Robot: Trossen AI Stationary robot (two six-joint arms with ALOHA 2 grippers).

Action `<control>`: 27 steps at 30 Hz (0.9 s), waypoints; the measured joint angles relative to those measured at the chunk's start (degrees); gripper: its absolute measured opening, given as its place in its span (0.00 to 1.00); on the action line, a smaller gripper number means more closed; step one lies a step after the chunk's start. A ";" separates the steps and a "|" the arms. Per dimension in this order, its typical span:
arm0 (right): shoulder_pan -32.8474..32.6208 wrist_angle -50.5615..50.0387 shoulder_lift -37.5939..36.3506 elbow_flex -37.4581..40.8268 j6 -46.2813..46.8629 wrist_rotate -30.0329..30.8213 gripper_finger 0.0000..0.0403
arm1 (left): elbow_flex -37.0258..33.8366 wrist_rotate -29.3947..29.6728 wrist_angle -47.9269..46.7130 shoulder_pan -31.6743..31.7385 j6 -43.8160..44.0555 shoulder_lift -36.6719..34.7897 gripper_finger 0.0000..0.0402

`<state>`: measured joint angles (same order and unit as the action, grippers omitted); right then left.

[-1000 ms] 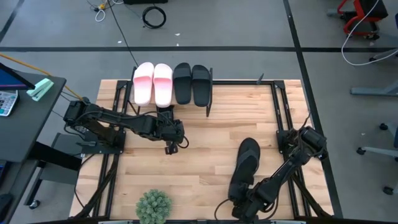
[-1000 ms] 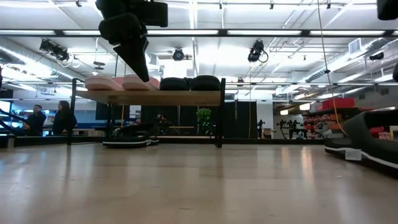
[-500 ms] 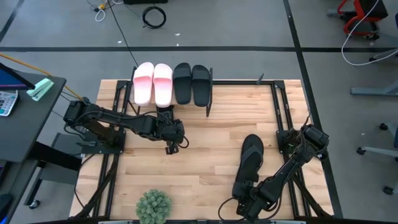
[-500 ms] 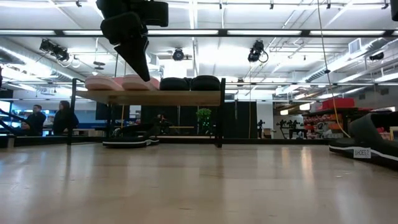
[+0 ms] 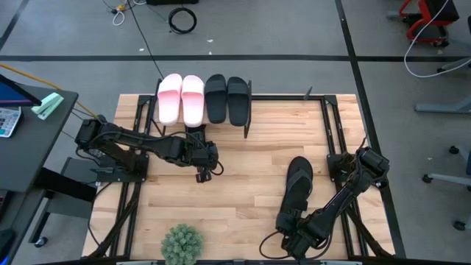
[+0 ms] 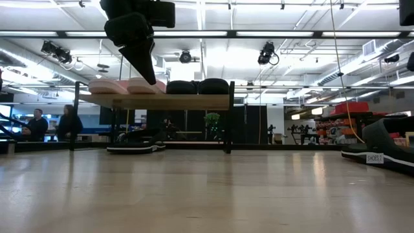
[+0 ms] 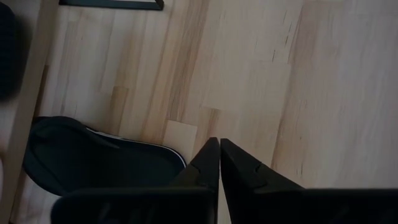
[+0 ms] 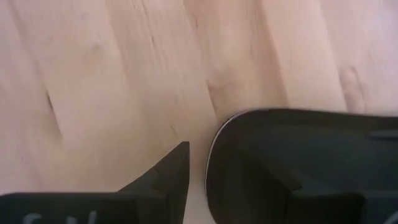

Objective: Pick and place slides into the shelf
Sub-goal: Put the black slipper under the shelf

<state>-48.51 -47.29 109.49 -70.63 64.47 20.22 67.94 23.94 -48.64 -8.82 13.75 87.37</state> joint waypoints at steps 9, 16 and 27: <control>0.02 -2.23 0.00 -0.02 1.76 1.80 0.36 | 0.00 0.00 -0.03 0.00 0.11 0.00 0.02; 0.01 -2.01 0.04 -0.03 1.52 1.80 0.38 | 0.00 0.00 -0.02 0.00 0.18 0.00 0.05; 0.10 -3.48 1.40 0.07 1.81 2.78 0.38 | 0.00 0.02 0.57 0.00 0.14 0.00 0.02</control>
<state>-48.41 -50.77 110.89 -70.57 66.29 23.00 67.94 23.97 -48.07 -8.82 13.89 87.37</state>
